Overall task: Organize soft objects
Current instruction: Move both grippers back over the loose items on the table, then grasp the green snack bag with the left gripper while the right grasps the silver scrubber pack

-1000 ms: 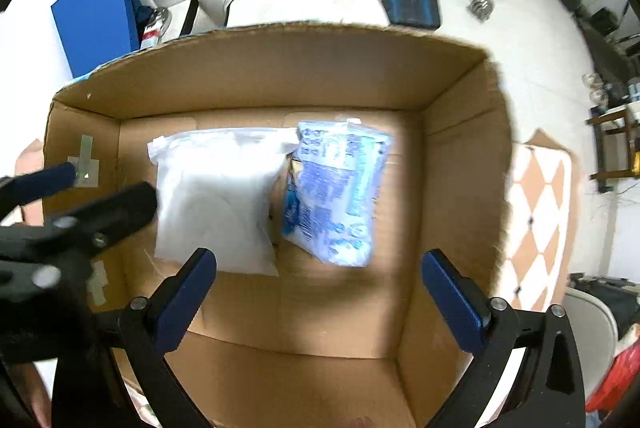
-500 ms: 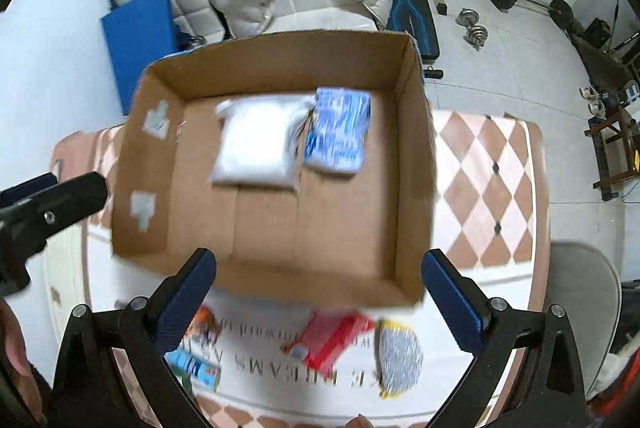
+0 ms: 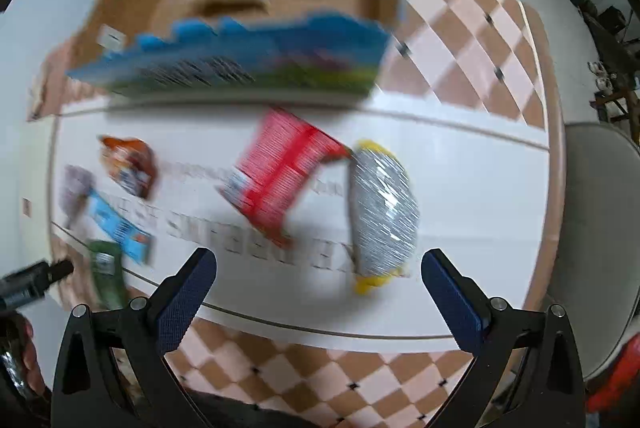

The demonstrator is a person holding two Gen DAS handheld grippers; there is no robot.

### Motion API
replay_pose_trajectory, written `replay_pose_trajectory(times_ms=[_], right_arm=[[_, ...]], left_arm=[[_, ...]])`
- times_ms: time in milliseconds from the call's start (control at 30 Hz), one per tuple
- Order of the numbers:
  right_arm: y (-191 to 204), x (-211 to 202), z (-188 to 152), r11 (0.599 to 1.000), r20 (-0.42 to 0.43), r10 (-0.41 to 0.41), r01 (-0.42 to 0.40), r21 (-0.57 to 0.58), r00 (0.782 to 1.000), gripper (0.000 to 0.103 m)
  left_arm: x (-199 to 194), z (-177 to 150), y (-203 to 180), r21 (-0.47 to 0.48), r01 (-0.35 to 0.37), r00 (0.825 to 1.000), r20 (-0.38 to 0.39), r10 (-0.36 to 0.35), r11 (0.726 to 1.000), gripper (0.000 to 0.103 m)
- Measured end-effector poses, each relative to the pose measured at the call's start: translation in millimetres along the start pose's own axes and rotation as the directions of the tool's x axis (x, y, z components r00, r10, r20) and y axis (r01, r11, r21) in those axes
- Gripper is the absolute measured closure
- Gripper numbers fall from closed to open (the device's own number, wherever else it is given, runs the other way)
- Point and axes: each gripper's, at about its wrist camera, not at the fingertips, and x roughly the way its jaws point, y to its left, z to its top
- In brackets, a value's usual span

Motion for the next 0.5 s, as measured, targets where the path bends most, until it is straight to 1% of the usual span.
replay_pose_trajectory(times_ms=[67, 200, 333, 433, 500], right_arm=[[-9.9, 10.9, -2.4, 1.000, -0.016, -0.016, 0.016, 0.008, 1.000, 0.000], [-26.3, 36.6, -0.4, 0.998, -0.057, -0.055, 0.056, 0.015, 0.997, 0.000], [-36.3, 60.8, 2.1, 0.997, -0.105, -0.067, 0.070, 0.020, 0.992, 0.000], [-42.8, 78.4, 3.0, 0.997, -0.138, -0.066, 0.071, 0.035, 0.988, 0.000], [-48.2, 87.8, 3.1, 0.997, -0.153, -0.053, 0.062, 0.054, 0.987, 0.000]], left_arm=[[20.4, -7.7, 2.4, -0.007, 0.013, 0.999, -0.029, -0.013, 1.000, 0.002], [50.9, -15.6, -4.0, -0.004, 0.013, 0.998, -0.067, -0.013, 1.000, 0.002], [64.1, -17.6, -14.2, 0.018, -0.039, 0.997, -0.061, 0.040, 0.999, 0.002], [66.6, -19.9, -18.2, 0.031, -0.060, 0.997, -0.052, 0.062, 0.998, 0.002], [66.6, -18.2, -19.9, 0.037, -0.088, 0.995, -0.050, 0.090, 0.995, 0.012]])
